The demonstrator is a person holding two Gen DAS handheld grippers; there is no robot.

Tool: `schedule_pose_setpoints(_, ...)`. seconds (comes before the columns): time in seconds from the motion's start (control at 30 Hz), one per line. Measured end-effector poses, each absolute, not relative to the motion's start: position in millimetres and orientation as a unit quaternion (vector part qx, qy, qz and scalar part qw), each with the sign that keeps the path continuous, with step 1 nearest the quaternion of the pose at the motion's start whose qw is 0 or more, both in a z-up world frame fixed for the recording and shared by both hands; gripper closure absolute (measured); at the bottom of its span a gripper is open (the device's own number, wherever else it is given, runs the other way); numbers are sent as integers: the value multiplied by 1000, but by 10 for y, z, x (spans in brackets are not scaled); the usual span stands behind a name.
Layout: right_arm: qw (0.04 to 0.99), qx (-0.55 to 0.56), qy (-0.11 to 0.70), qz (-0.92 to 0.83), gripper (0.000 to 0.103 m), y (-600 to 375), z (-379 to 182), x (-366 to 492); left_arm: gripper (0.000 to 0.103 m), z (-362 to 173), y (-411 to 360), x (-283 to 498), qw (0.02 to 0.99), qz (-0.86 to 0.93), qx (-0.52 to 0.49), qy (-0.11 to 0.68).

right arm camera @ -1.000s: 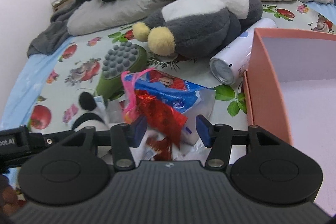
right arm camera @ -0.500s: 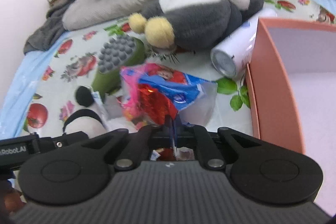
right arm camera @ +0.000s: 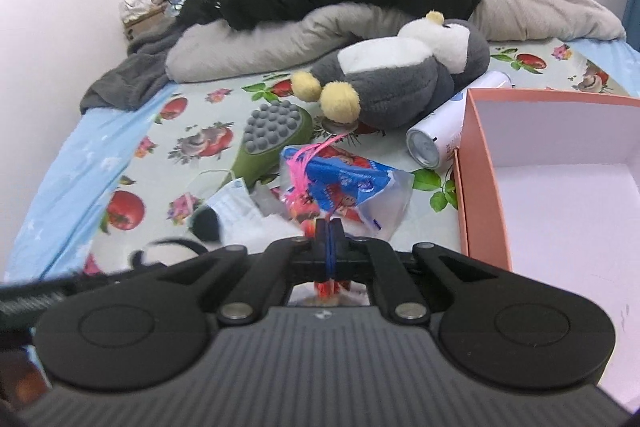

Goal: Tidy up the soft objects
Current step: 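Lift the red wrapper with the right gripper while the left lifts the panda plush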

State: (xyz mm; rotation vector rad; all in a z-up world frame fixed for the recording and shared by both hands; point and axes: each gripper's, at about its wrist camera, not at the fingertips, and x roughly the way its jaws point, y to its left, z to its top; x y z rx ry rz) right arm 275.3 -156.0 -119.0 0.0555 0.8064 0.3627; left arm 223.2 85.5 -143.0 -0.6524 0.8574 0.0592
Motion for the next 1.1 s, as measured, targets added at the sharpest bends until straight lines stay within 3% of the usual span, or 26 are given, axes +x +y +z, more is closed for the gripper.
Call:
schedule_pose_setpoints(0.23,894,60,404,187,100,-1601,-1356,2341,53,-1746,676,1768,869,51,-232,434)
schedule_pose_setpoints(0.63,866,55,473,152,96,-1783,-2051,1906,53,-1988,574,1203,860,38,-203,467)
schedule_pose_setpoints(0.73,868,37,472,149,95,-1811,-2095,1814,51,-1997,544,1132,858,40,-197,473)
schedule_pose_setpoints(0.8,869,33,470,152,92,-1838,-2081,1765,43,-1997,538,1092,854,47,-202,476)
schedule_pose_setpoints(0.87,871,26,466,154,80,-1868,-2053,1718,38,-1982,551,1033,852,42,-216,475)
schedule_pose_setpoints(0.93,874,28,456,164,43,-1901,-2015,1639,38,-1942,559,967,853,45,-229,468)
schedule_pose_setpoints(1.1,883,10,425,200,44,-1886,-1940,1410,37,-1845,582,783,854,56,-255,450)
